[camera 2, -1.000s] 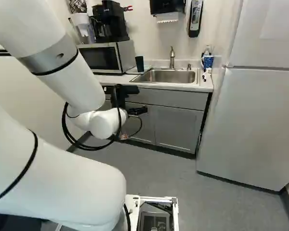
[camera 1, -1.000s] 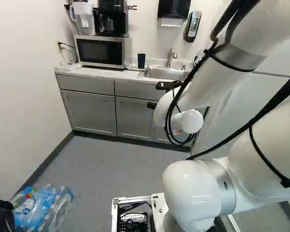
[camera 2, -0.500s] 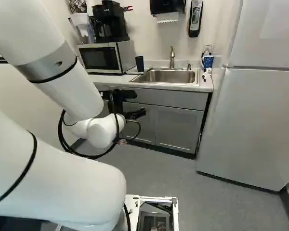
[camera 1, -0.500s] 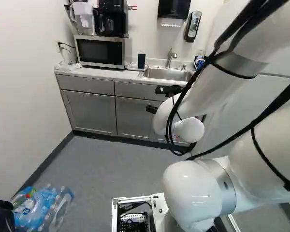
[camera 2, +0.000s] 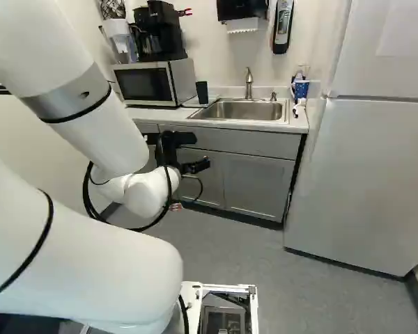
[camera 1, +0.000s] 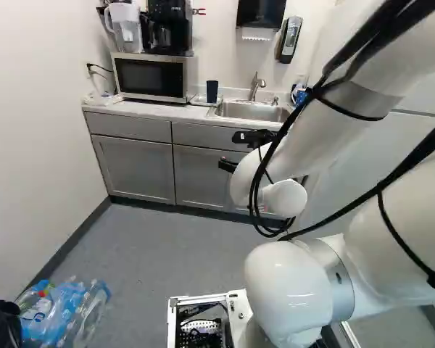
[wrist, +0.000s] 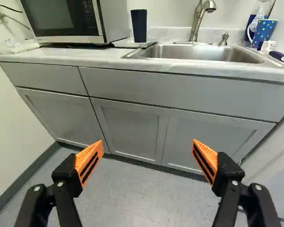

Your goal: Rinse the cup and place it in the tray

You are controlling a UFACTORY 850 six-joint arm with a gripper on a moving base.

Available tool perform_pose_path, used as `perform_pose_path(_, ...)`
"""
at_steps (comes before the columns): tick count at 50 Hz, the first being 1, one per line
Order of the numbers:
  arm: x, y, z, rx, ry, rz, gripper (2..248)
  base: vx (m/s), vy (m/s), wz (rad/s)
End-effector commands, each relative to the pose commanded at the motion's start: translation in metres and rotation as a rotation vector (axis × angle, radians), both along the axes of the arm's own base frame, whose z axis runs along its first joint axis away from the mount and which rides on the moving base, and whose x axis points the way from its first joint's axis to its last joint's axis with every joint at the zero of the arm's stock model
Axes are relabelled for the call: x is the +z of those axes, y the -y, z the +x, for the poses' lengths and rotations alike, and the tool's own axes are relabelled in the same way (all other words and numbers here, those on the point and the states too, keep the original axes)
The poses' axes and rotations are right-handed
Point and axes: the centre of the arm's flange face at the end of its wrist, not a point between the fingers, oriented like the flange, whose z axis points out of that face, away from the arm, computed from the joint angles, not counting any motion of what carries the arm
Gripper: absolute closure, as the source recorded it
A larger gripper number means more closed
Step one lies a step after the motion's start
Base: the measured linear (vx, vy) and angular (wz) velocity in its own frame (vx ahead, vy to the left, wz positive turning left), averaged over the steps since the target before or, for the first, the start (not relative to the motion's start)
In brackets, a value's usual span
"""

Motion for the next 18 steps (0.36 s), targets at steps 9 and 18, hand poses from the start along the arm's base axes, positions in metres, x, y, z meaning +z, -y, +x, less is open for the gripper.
perform_pose_path(9, 0.0000, 0.0000, 0.0000, 0.000, 0.000, 0.000, 3, 0.000, 0.000, 0.000)
perform_pose_path(18, 0.0000, 0.0000, 0.0000, 0.000, 0.000, 0.000, 3, 0.000, 0.000, 0.000)
